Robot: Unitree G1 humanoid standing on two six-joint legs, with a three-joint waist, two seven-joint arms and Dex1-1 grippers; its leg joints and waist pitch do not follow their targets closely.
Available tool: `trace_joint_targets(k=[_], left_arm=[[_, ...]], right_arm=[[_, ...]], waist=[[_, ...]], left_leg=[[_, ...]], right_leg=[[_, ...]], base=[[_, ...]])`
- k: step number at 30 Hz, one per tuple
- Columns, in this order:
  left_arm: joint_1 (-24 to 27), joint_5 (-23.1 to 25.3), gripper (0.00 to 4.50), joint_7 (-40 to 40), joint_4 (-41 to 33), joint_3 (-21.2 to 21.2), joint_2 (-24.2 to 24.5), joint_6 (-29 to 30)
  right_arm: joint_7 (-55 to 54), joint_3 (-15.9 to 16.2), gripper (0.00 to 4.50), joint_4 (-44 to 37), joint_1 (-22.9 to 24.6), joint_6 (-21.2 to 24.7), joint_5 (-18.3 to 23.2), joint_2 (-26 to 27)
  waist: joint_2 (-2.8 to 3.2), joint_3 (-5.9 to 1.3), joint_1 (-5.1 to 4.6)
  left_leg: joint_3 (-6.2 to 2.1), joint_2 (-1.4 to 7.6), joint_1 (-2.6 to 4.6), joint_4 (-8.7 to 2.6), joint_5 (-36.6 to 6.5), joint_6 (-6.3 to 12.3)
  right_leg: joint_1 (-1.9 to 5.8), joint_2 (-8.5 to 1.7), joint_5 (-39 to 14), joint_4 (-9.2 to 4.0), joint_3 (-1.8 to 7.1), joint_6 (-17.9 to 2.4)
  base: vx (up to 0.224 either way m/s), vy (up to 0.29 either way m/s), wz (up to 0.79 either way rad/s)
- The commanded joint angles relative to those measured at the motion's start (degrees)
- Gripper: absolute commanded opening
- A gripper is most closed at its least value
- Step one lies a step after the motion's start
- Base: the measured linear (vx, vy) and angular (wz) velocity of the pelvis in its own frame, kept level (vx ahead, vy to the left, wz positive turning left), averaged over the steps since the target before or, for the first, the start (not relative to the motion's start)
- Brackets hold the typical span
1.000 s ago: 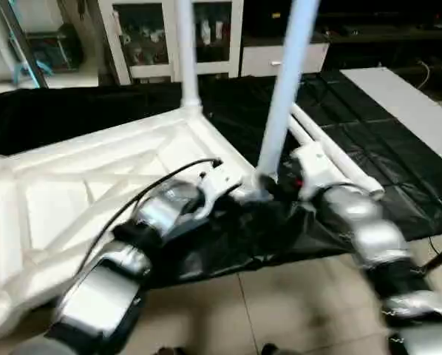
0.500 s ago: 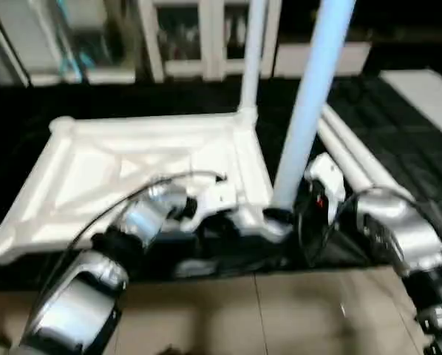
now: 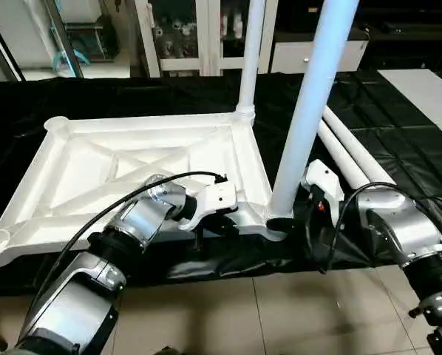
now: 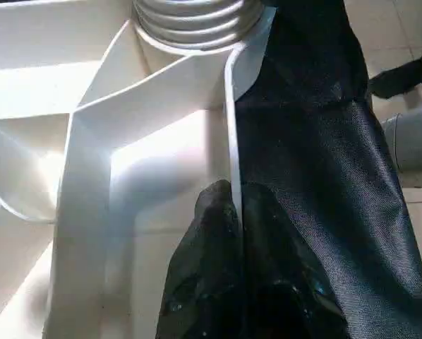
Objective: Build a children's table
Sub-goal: Rotate leg to tighten
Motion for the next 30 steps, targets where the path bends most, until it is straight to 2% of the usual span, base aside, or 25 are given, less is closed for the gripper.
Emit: trace_joint_targets(k=[1, 2, 5, 6, 10, 13, 20, 25, 26, 27, 29, 30], left_arm=[[1.7, 2.2, 0.00, -0.9, 0.9, -3.2, 0.1, 0.4], [1.8, 2.2, 0.00, -0.9, 0.8, -3.2, 0.1, 0.6], [2.0, 2.1, 0.00, -0.9, 0.5, -3.2, 0.0, 0.7], [2.0, 2.2, 0.00, -0.9, 0.6, -3.2, 0.0, 0.6], [2.2, 2.2, 0.00, -1.0, 0.4, -3.2, 0.2, 0.6], [2.1, 2.2, 0.00, -1.0, 0.5, -3.2, 0.3, 0.7], [2.2, 2.1, 0.00, -0.8, 0.7, -3.1, 0.2, 0.8], [1.3, 1.4, 0.00, 3.5, 3.1, -1.0, -1.7, 1.3], [-0.1, 1.1, 0.00, 9.0, 6.0, 1.1, -3.7, 1.4], [-0.5, 1.1, 0.00, 10.8, 6.8, 1.8, -4.4, 1.5], [-1.2, 1.1, 0.00, 13.4, 8.1, 2.5, -5.2, 1.5], [-2.0, 0.9, 0.00, 16.7, 9.5, 3.7, -6.5, 2.2]], right_arm=[[0.5, 0.8, 3.84, 0.7, -0.6, -1.2, -0.8, 0.0], [-0.2, 0.5, 3.71, 1.6, -0.8, -1.7, -1.2, 0.4], [-1.1, 0.0, 3.65, 2.8, -1.3, -2.1, -1.4, 1.4], [-1.4, -0.3, 3.33, 3.0, -1.4, -2.0, -1.2, 1.8], [-1.7, -0.4, 3.17, 3.4, -1.6, -1.9, -1.1, 2.1], [-1.5, -0.5, 2.81, 3.5, -1.6, -1.7, -1.1, 2.4], [-2.0, -1.4, 2.72, 4.5, -1.4, -2.3, -0.7, 3.6], [-11.6, -6.8, 2.72, 6.1, -0.7, -3.1, 1.6, 8.1], [-17.3, -9.5, 2.72, 7.0, -0.2, -4.1, 2.8, 10.9], [-18.7, -10.3, 2.72, 7.1, 0.1, -4.3, 3.3, 11.7], [-21.6, -11.7, 2.71, 7.2, 0.5, -4.4, 4.0, 13.3], [-25.8, -13.0, 2.70, 7.6, 1.0, -5.2, 4.2, 15.3]], waist=[[-1.31, -3.47, -0.12], [-1.12, -3.48, -0.12], [-1.20, -3.38, -0.30], [-1.16, -3.39, -0.36], [-1.15, -3.31, -0.59], [-1.32, -3.25, -0.80], [-1.27, -3.25, -1.12], [-1.19, -3.16, -1.78], [-1.24, -3.23, -1.80], [-1.23, -3.49, -1.83], [-0.98, -3.78, -1.72], [-1.31, -3.85, -1.94]], left_leg=[[-1.07, 2.87, 0.51, -4.02, -11.7, 5.06], [-1.09, 2.90, 0.55, -4.04, -11.9, 4.91], [-1.17, 2.93, 0.58, -4.22, -13.6, 4.17], [-1.20, 2.92, 0.55, -4.25, -13.7, 4.06], [-1.24, 2.94, 0.61, -4.39, -14.8, 3.64], [-1.22, 2.92, 0.61, -4.41, -15.3, 3.51], [-1.25, 2.93, 0.58, -4.50, -15.9, 3.33], [-1.35, 2.78, 0.62, -4.72, -17.8, 1.90], [-1.47, 2.75, 0.58, -4.75, -17.9, 1.66], [-1.42, 2.68, 0.78, -4.69, -17.5, 1.08], [-1.48, 2.93, 0.72, -4.80, -15.3, 1.71], [-1.33, 2.92, 0.55, -4.75, -14.7, 2.14]], right_leg=[[2.30, -2.50, -10.2, -4.99, 1.93, -14.1], [2.26, -2.55, -10.5, -5.03, 1.94, -14.1], [2.18, -2.53, -12.9, -5.26, 1.90, -13.8], [2.21, -2.48, -12.9, -5.25, 1.91, -13.7], [2.12, -2.46, -14.1, -5.39, 1.93, -13.3], [2.06, -2.48, -14.9, -5.49, 1.97, -13.1], [2.01, -2.50, -15.1, -5.58, 1.97, -13.2], [1.72, -2.39, -17.5, -5.83, 1.95, -12.4], [1.87, -2.47, -17.9, -5.86, 1.88, -12.2], [1.76, -2.42, -17.4, -5.93, 1.90, -11.9], [1.93, -2.38, -13.1, -5.59, 1.78, -12.6], [1.90, -2.22, -11.5, -5.51, 1.77, -12.9]], base=[[0.000, 0.000, 0.00], [0.000, 0.000, 0.00], [0.000, 0.000, 0.00], [0.000, 0.000, 0.00], [0.000, 0.000, 0.00], [0.000, 0.000, 0.00], [0.000, 0.000, 0.00], [0.000, 0.000, 0.00], [0.000, 0.000, 0.00], [0.000, 0.000, 0.00], [0.000, 0.000, 0.00], [0.000, 0.000, 0.00]])
